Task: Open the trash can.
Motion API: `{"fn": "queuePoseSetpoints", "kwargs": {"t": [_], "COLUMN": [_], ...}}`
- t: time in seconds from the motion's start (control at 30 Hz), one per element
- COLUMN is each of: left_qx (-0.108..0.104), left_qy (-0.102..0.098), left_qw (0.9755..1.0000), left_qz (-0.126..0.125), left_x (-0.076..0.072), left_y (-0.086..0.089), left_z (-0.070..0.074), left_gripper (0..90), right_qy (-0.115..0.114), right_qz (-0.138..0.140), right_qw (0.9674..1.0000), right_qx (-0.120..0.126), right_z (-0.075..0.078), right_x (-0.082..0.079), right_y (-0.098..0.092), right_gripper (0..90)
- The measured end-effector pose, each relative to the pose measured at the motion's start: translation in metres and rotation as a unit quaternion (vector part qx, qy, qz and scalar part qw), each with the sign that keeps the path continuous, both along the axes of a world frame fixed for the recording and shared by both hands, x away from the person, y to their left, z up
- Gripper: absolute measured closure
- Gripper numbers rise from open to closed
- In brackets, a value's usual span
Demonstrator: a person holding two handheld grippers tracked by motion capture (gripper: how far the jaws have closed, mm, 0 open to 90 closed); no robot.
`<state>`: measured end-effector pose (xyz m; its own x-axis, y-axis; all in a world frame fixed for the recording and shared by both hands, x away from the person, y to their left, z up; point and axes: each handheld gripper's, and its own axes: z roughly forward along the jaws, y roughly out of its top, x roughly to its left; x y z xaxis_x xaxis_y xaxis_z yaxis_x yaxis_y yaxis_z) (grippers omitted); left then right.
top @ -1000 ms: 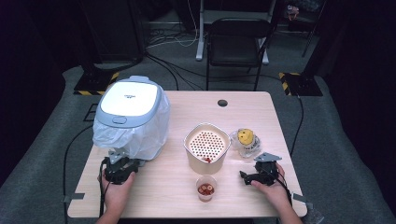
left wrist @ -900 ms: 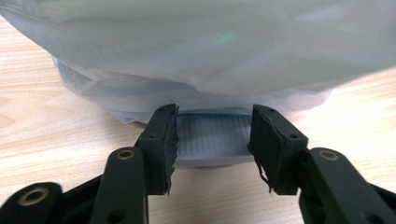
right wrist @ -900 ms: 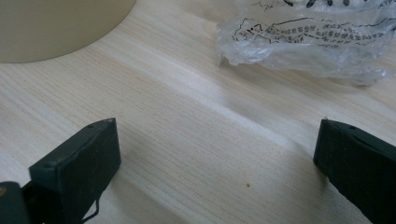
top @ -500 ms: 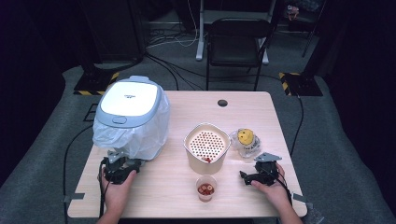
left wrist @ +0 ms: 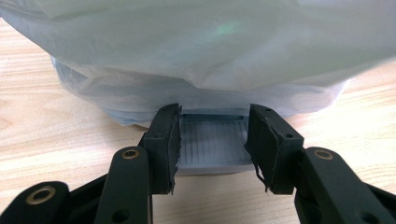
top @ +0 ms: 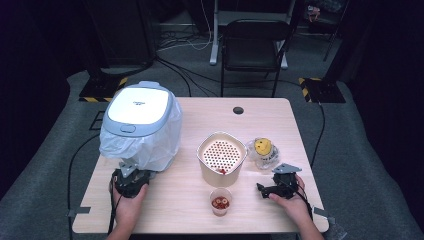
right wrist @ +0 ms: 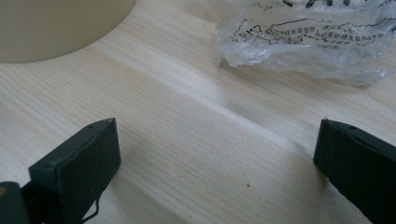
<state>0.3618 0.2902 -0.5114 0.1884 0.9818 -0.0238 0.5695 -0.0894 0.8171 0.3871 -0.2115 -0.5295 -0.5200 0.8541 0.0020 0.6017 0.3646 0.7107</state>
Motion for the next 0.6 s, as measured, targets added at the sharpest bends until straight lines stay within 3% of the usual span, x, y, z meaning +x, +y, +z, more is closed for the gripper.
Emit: {"fn": "queuePoseSetpoints", "kwargs": {"t": [0.07,0.1,0.43,0.53,0.6], "left_qx": [0.007,-0.001,0.009,0.008,0.006], "left_qy": [-0.001,-0.008,0.006,-0.008,-0.002], "left_qw": [1.0000,1.0000,0.9999,0.9999,1.0000], "left_qz": [0.001,0.003,0.003,0.004,0.000], "left_x": [-0.001,-0.001,0.000,0.001,0.000], "left_y": [-0.001,-0.001,-0.002,-0.002,-0.001], "left_z": [-0.001,-0.003,-0.012,-0.015,-0.015], "left_gripper": [54.1,54.1,54.1,54.1,54.1], "right_qy": [0.000,0.000,-0.001,0.000,0.000], "right_qz": [0.000,0.000,0.001,0.000,-0.002], "right_qw": [1.0000,1.0000,1.0000,1.0000,1.0000], "right_qx": [0.000,0.000,-0.001,0.001,0.002], "right_z": [0.000,0.000,0.000,0.000,0.000], "right_x": [0.000,0.000,0.000,0.000,0.000], "right_y": [0.000,0.000,0.000,0.000,0.000], "right_gripper": [0.1,0.1,0.1,0.1,0.0]}}
